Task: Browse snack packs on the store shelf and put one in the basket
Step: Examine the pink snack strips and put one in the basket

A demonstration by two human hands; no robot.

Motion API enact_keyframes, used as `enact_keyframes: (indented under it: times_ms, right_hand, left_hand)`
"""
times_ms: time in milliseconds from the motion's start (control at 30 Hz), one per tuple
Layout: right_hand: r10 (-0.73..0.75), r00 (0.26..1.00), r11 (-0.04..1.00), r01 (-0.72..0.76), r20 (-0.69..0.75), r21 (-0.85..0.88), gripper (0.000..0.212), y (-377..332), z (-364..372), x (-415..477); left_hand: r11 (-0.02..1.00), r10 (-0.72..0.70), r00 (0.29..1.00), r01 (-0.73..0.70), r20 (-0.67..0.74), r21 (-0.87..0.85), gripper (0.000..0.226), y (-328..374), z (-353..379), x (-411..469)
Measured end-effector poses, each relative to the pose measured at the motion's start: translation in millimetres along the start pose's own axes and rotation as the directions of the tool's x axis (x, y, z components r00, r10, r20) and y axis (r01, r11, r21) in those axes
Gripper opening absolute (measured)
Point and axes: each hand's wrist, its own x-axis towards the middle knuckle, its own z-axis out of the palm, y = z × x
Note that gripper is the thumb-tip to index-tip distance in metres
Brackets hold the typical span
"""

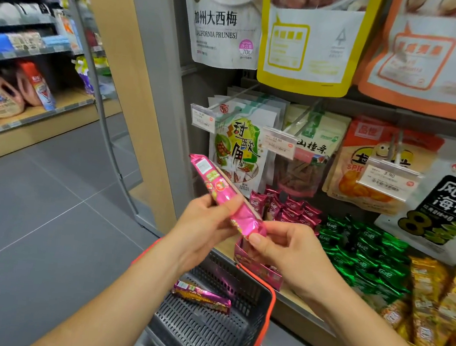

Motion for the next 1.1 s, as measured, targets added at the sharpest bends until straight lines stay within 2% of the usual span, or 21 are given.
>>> enact_keyframes:
  times_ms: [133,200,267,333,400,500,600,700,733,767,833,933,1033,1100]
  right_hand:
    - [-0.052,0.995,0.993,0.042,-0.091,-0.112,0.01,0.6,-6.8,1.2]
    - [-0.036,0.999,0.96,0.026,-0.032,-0.277,0.025,-3.3,-13.8,-0.2]
    - [0.08,0.996,0.944,-0.061,0.047,-0.324,0.046,-9.5,-23.1,0.1]
    - [0.193,0.981,0.946,-0.188,-0.007,-0.262,0.056,-11.2,-32.2,4.5]
    - [0.291,0.95,0.941,-0.306,-0.116,-0.145,0.057,-9.9,-40.0,8.9]
    - [0.375,0.911,0.926,-0.361,-0.171,0.106,0.05,-5.1,-46.3,13.4]
    - [0.329,0.914,0.923,-0.259,-0.237,0.283,0.029,-0.3,-50.4,14.4]
    - [0.266,0.931,0.89,-0.138,-0.248,0.435,0.015,-0.2,-56.3,13.4]
    - [0.254,0.934,0.87,-0.107,-0.253,0.482,0.015,-0.9,-59.5,13.4]
    - [0.244,0.935,0.849,-0.079,-0.256,0.522,0.015,-1.1,-63.0,13.1]
    - [0.224,0.943,0.826,-0.051,-0.245,0.561,0.018,-2.8,-66.9,12.9]
    - [0.215,0.949,0.818,-0.046,-0.23,0.574,0.016,-3.2,-65.5,13.1]
    - [0.219,0.948,0.801,-0.041,-0.229,0.598,0.012,-4.1,-61.5,12.9]
    - [0.216,0.95,0.808,-0.044,-0.225,0.587,0.014,-5.8,-60.6,12.6]
  left_hand:
    - [0.997,-0.072,0.989,0.067,0.126,0.045,0.04,-13.1,14.5,-4.6]
    - [0.983,-0.149,0.976,0.129,0.159,0.13,0.034,-8.1,9.8,-5.5]
    - [0.935,-0.231,0.953,0.162,0.195,0.315,0.03,2.5,-0.8,-7.5]
    - [0.857,-0.277,0.933,0.132,0.228,0.498,0.031,11.9,-12.0,-10.8]
    - [0.801,-0.29,0.913,0.067,0.287,0.595,0.037,17.9,-18.3,-14.9]
    - [0.665,-0.269,0.89,-0.104,0.368,0.739,0.047,19.4,-19.6,-19.7]
    - [0.664,-0.22,0.894,-0.156,0.39,0.732,0.053,18.2,-22.9,-18.7]
    - [0.667,-0.163,0.932,-0.139,0.325,0.732,0.03,24.6,-35.6,-16.5]
    - [0.673,-0.162,0.938,-0.121,0.305,0.729,0.026,26.9,-41.5,-15.7]
    - [0.7,-0.171,0.94,-0.095,0.295,0.708,0.032,27.5,-47.2,-14.3]
    - [0.776,-0.19,0.945,-0.023,0.267,0.63,0.042,26.3,-56.4,-11.2]
    - [0.855,-0.184,0.964,0.06,0.193,0.516,0.042,20.4,-60.4,-5.1]
    - [0.905,-0.118,0.984,0.05,0.137,0.422,0.031,17.3,-59.4,0.3]
    - [0.924,-0.058,0.992,0.012,0.109,0.382,0.034,17.9,-58.2,1.1]
